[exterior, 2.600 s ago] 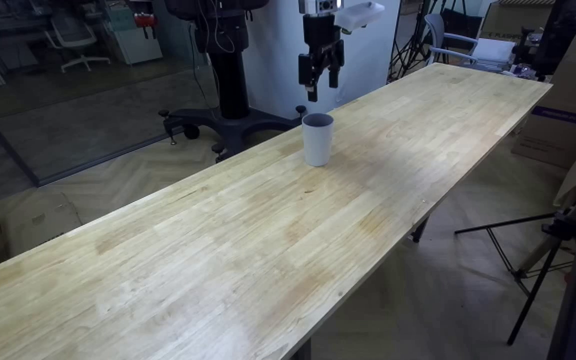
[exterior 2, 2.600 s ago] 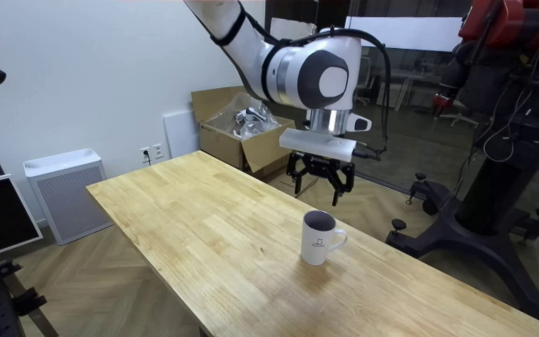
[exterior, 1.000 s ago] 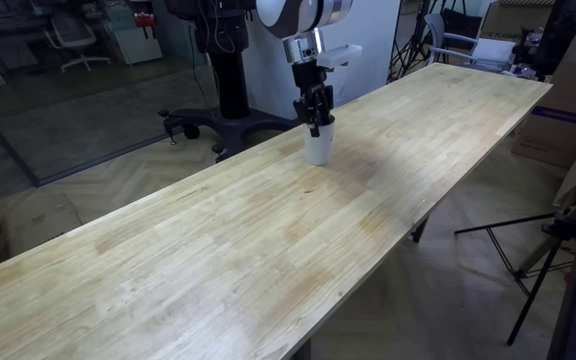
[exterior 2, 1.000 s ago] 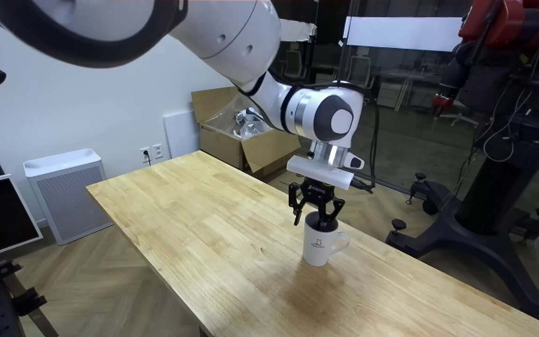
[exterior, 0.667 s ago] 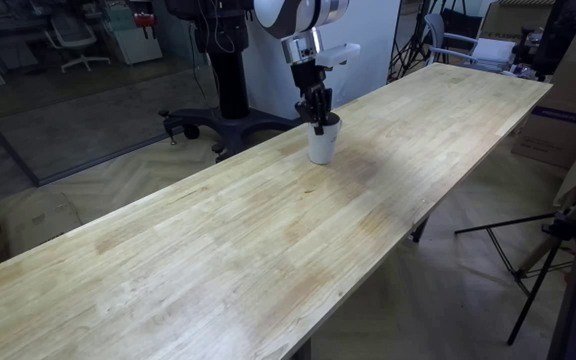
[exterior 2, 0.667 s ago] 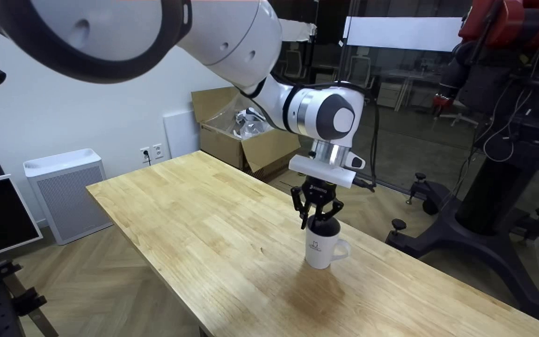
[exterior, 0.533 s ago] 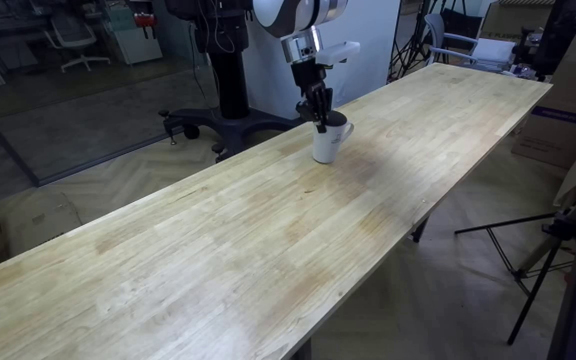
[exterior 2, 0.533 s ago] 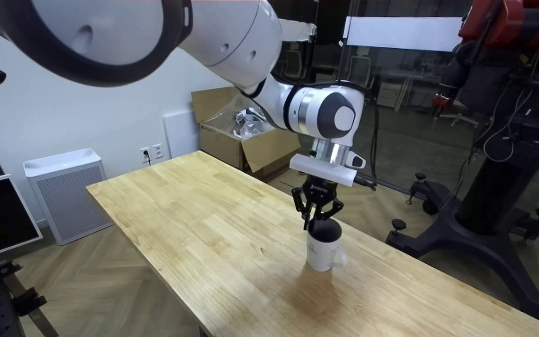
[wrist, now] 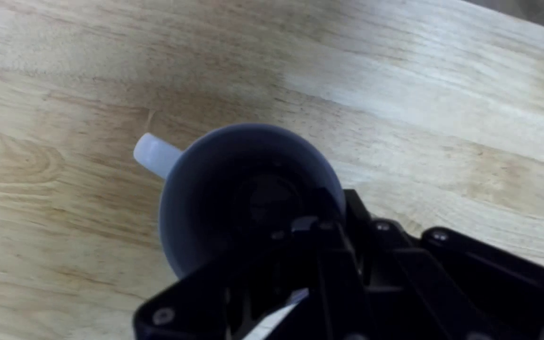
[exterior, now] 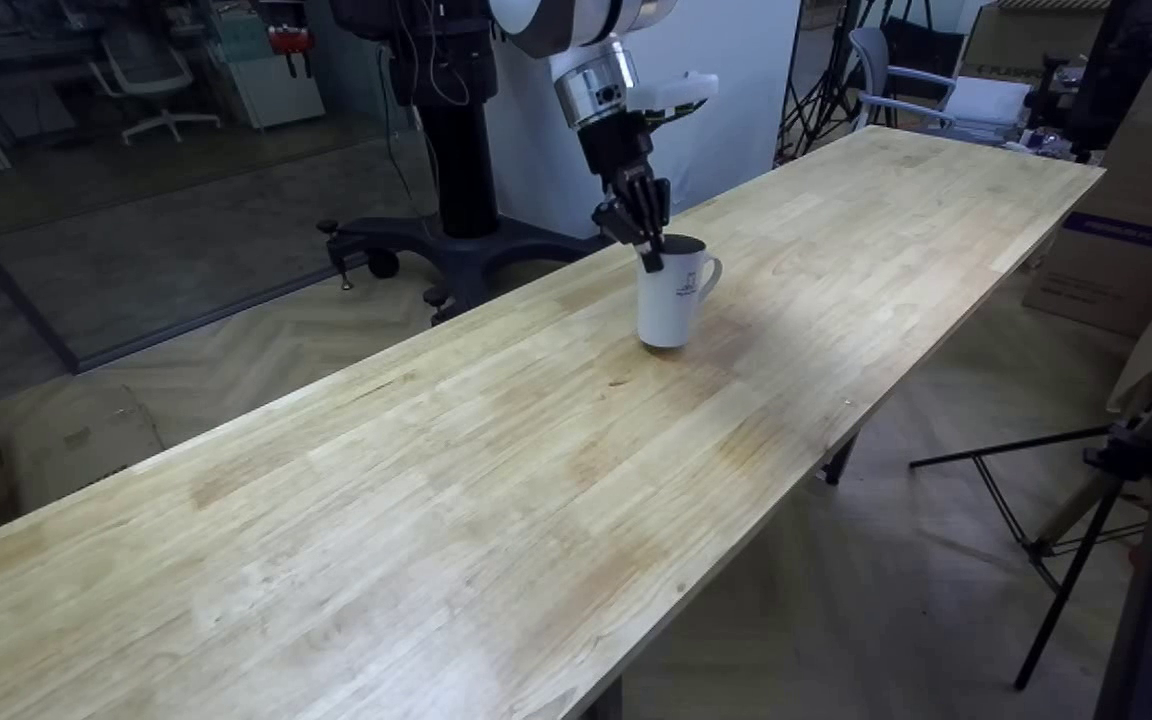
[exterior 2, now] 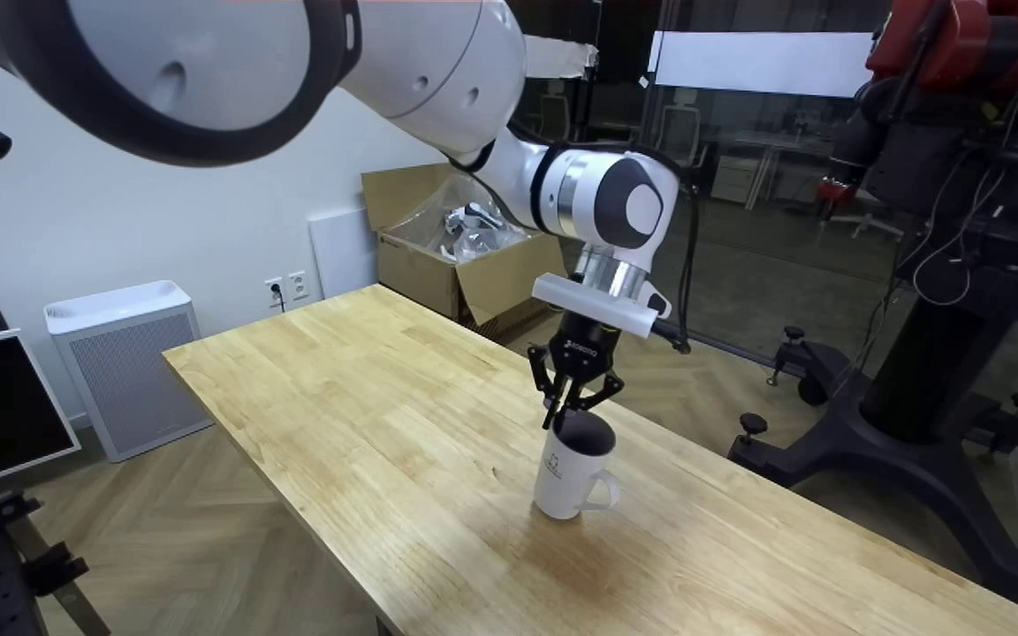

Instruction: Move the mug to the left

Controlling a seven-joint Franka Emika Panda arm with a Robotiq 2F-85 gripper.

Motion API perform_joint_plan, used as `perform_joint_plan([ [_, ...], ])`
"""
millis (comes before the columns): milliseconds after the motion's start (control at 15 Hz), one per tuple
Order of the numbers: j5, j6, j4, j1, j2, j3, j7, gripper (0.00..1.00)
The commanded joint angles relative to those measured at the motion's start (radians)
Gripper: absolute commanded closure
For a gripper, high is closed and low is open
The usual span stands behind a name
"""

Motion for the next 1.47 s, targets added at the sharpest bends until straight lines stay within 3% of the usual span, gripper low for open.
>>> perform_joint_plan([
  [0, 0.004, -0.145, 0.04, 0.016, -0.014, 0.018, 0.001, 0.98],
  [533, 0.028, -0.165, 0.107, 0.086, 0.043, 0.019, 0.158, 0.98],
  [1000, 0.053, -0.037, 0.091, 0.135, 0.065, 0.006, 0.333, 0.98],
  [1400, 0.063, -0.028, 0.085, 0.138, 0.06, 0.01, 0.409, 0.98],
])
